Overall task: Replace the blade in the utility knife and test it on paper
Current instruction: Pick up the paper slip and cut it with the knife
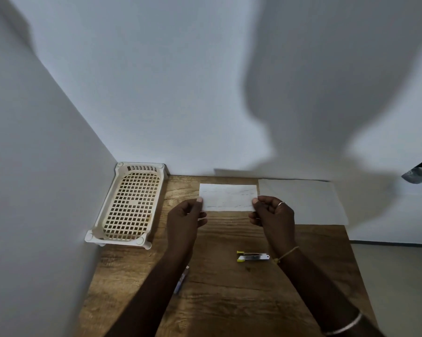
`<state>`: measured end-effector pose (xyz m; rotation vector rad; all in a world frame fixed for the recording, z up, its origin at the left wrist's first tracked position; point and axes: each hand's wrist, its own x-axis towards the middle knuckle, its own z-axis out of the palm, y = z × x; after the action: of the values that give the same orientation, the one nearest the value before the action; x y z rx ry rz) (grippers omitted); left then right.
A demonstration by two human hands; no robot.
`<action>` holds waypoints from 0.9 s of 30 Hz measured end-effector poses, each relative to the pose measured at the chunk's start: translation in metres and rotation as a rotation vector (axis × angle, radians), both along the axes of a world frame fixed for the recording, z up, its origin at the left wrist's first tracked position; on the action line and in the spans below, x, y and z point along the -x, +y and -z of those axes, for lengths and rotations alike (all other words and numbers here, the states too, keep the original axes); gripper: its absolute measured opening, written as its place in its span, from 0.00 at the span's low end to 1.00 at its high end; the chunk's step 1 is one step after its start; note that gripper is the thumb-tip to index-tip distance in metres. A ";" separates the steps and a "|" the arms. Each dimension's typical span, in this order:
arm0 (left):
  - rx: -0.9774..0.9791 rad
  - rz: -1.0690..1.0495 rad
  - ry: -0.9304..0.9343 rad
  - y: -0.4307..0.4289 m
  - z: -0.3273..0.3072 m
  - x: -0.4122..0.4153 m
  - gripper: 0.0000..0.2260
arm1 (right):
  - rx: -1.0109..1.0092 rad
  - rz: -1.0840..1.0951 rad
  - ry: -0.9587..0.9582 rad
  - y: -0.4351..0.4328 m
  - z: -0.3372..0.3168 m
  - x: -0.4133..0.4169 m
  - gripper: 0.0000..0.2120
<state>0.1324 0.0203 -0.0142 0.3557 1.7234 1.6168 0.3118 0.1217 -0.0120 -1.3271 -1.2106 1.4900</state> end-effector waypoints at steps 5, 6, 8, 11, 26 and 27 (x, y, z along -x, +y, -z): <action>0.205 0.049 0.154 0.016 0.055 0.015 0.06 | 0.050 -0.009 -0.203 0.013 0.046 0.013 0.03; 0.244 0.067 0.202 0.018 0.063 0.017 0.06 | 0.055 -0.020 -0.249 0.014 0.053 0.015 0.02; 0.318 0.097 0.313 0.020 0.074 0.020 0.08 | 0.085 -0.031 -0.315 0.017 0.066 0.017 0.02; 0.364 0.109 0.401 0.023 0.087 0.020 0.08 | 0.129 -0.029 -0.361 0.020 0.080 0.021 0.01; 0.510 0.170 0.541 0.021 0.099 0.017 0.10 | 0.095 -0.087 -0.554 0.021 0.092 0.025 0.06; 0.512 0.177 0.557 0.021 0.097 0.017 0.10 | 0.065 -0.097 -0.593 0.021 0.091 0.023 0.06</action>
<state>0.1149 0.0411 -0.1116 0.7240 2.3613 0.9433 0.2891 0.1426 -0.1035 -1.8549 -1.6185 1.2412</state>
